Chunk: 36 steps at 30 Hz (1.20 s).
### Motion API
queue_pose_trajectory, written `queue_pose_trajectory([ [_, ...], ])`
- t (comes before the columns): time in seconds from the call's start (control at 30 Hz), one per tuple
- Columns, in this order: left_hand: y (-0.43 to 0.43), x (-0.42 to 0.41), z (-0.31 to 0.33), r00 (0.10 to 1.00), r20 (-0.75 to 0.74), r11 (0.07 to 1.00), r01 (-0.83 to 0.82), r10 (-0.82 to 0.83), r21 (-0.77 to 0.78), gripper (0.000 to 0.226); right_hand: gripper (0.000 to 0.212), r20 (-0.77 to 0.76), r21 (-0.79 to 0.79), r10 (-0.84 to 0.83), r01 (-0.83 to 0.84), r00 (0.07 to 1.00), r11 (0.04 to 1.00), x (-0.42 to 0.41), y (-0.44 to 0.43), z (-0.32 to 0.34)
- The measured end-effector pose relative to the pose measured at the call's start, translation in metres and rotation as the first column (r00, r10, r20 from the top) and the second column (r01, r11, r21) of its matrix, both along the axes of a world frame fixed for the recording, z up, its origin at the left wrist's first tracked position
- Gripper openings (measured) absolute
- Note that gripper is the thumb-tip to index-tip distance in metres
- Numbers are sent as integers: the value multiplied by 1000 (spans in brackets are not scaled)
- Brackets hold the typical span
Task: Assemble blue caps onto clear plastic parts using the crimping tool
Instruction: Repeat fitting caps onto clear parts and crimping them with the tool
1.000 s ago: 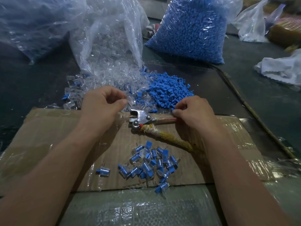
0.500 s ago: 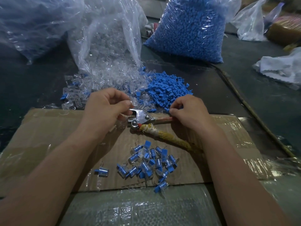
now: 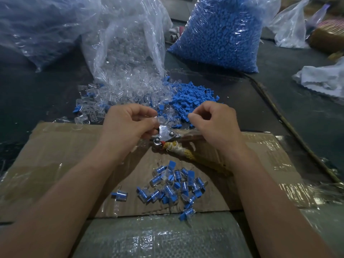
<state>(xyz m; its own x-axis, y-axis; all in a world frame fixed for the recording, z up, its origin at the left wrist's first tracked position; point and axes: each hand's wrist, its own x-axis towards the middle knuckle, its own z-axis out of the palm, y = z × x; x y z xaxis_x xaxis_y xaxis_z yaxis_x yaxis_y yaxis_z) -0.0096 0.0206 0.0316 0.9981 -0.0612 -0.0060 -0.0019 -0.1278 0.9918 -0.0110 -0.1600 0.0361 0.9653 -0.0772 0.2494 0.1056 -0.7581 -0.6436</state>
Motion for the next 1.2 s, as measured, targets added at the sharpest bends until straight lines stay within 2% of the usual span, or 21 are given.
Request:
queue_pose_trajectory([
  [0.07, -2, -2, 0, 1000, 20, 1000, -8, 7, 17, 12, 27, 25, 68, 65, -67, 998, 995, -7, 11, 4],
  [0.23, -3, -1, -3, 993, 116, 988, -49, 32, 144, 15, 24, 33, 24, 199, -200, 979, 979, -16, 29, 5],
  [0.5, -3, -3, -2, 983, 177, 977, -78, 42, 198, 19, 22, 24, 30, 210, -211, 977, 977, -18, 32, 5],
  [0.57, -3, -4, -2, 977, 209, 974, -91, 47, 205, 21, 23, 19, 76, 201, -202, 979, 977, -18, 32, 6],
  [0.73, -3, -6, 1, 955, 284, 978, -134, 84, 161, 22, 14, -67, 333, 258, -222, 964, 917, -19, 36, 5],
  [0.87, -3, -6, 2, 952, 289, 983, -141, 102, 115, 22, 19, -55, 321, 285, -253, 957, 912, -19, 40, 2],
  [1.2, -3, -6, 2, 958, 283, 978, -5, -55, 208, 25, 25, -43, 210, 302, -287, 952, 935, -18, 36, 2],
])
